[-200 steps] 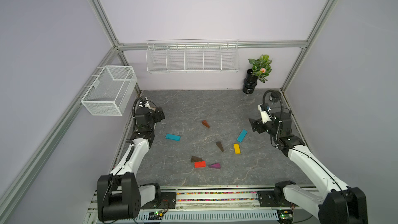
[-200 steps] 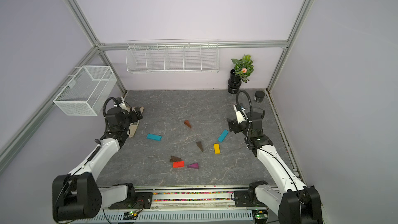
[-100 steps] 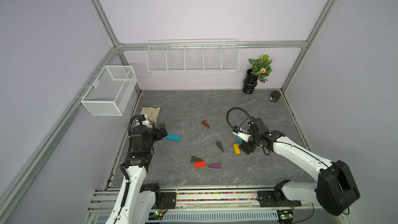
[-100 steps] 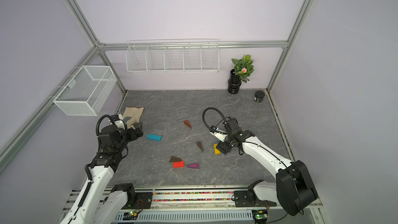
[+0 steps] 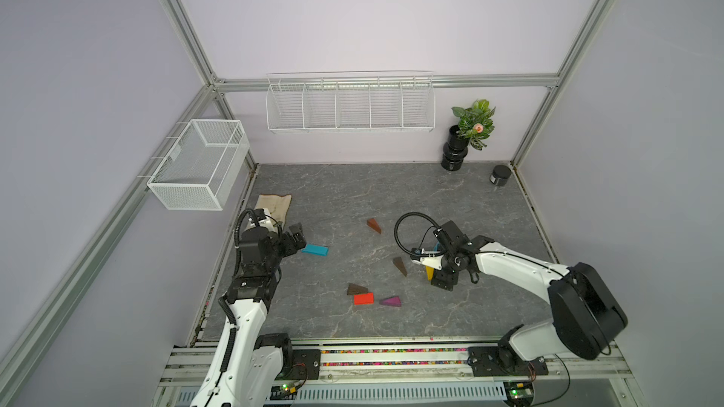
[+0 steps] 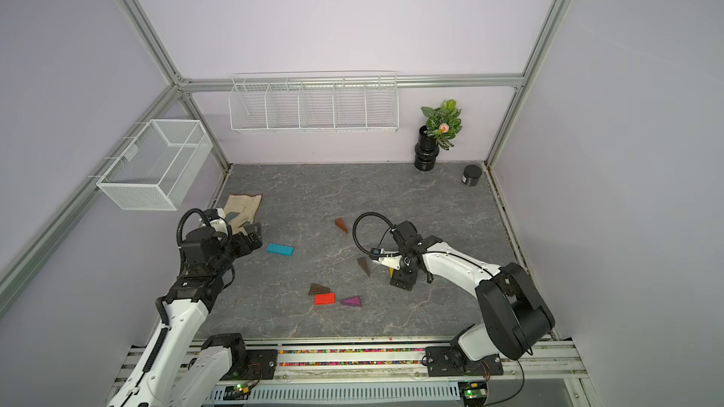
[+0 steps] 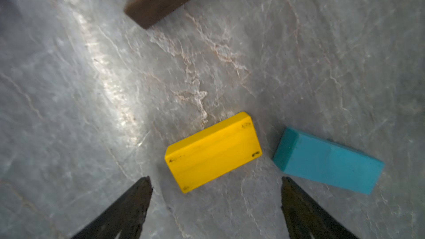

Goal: Assemble a small pinwheel with building blocks
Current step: Move the building block to the center of the board.

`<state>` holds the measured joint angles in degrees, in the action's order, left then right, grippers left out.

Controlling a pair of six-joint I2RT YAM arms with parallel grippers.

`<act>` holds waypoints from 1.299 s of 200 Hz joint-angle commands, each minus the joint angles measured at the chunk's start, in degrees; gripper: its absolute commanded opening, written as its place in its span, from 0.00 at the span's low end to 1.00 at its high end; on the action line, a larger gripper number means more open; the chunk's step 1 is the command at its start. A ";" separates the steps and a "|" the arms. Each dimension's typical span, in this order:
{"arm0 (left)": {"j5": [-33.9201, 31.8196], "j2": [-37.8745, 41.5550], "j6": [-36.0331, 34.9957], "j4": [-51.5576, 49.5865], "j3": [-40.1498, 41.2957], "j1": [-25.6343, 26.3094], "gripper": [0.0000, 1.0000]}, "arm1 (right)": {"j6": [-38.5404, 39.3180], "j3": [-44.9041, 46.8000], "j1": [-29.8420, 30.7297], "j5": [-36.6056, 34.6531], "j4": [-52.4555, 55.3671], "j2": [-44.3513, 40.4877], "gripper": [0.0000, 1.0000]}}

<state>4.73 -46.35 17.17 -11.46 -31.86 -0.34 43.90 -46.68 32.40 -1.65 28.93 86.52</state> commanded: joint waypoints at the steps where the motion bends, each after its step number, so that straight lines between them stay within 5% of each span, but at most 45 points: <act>1: 1.27 0.13 0.84 0.73 0.46 0.17 1.00 | 3.65 -2.62 0.23 0.03 -0.57 2.40 0.92; 78: 4.57 -0.19 0.70 2.02 0.72 0.44 1.00 | 1.40 -6.27 -0.41 0.28 -3.38 10.49 0.99; 183: 4.20 -1.01 0.49 1.44 0.47 0.57 1.00 | -29.04 -8.47 -1.29 -0.93 -4.21 12.56 0.85; 260: 4.16 -1.11 0.63 0.83 0.27 0.79 1.00 | -37.95 -15.52 0.70 -3.70 2.21 15.30 0.83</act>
<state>8.86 -47.68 17.39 -10.44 -31.59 0.08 11.38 -60.47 33.01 -4.99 27.42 101.19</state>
